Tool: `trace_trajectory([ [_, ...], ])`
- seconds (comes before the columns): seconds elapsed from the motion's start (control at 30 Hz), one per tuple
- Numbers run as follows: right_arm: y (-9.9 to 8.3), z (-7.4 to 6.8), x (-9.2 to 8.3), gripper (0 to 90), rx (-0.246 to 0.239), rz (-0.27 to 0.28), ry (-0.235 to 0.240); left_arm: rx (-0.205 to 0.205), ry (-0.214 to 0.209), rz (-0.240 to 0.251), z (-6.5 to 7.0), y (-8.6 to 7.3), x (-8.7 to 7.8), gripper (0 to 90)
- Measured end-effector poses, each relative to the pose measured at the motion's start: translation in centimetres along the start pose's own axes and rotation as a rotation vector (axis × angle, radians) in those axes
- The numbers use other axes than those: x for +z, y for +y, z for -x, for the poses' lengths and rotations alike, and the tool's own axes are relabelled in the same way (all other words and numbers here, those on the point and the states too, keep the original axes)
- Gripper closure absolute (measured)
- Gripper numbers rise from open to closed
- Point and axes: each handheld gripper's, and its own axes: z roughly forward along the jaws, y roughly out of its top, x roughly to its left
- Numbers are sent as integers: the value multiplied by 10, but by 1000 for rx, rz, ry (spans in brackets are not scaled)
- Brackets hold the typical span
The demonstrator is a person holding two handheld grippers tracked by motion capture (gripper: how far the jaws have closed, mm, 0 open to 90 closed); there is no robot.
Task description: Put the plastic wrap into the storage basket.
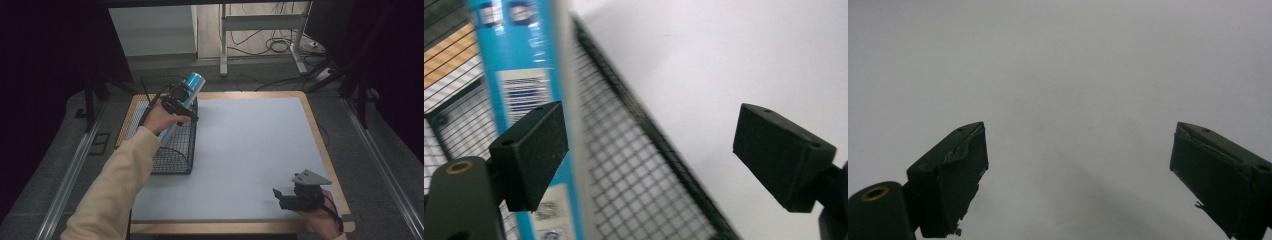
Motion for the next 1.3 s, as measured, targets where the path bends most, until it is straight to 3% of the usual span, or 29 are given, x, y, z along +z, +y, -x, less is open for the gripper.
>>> trace_trajectory([
  [0.17, 0, 0, 1, 84, -1, 0, 2, 48, -38, 7, 32, -6, -1, 152],
  [0.37, 0, -1, -1, 84, -4, 2, 4, 130, -128, 22, 73, -18, 6, 157],
  [0.53, 0, 0, 0, 84, -6, 1, 6, 160, -205, 61, 108, -41, 15, 157],
  [0.63, 0, 0, 0, 84, -7, 2, 4, 180, -208, 63, 121, -54, 21, 157],
  [0.8, 1, -1, -2, 84, -7, 7, 3, 206, -245, 69, 135, -79, 31, 158],
  [1.03, 1, -1, -2, 84, -9, 9, 4, 199, -265, 65, 148, -115, 42, 160],
  [1.1, 1, -1, -2, 84, -11, 9, 4, 212, -266, 43, 148, -120, 45, 158],
  [1.2, 2, -1, -2, 84, -13, 11, 5, 186, -260, 35, 145, -124, 50, 159],
  [1.3, 2, 0, -3, 84, -6, 18, 5, 192, -265, 29, 145, -125, 53, 159],
])
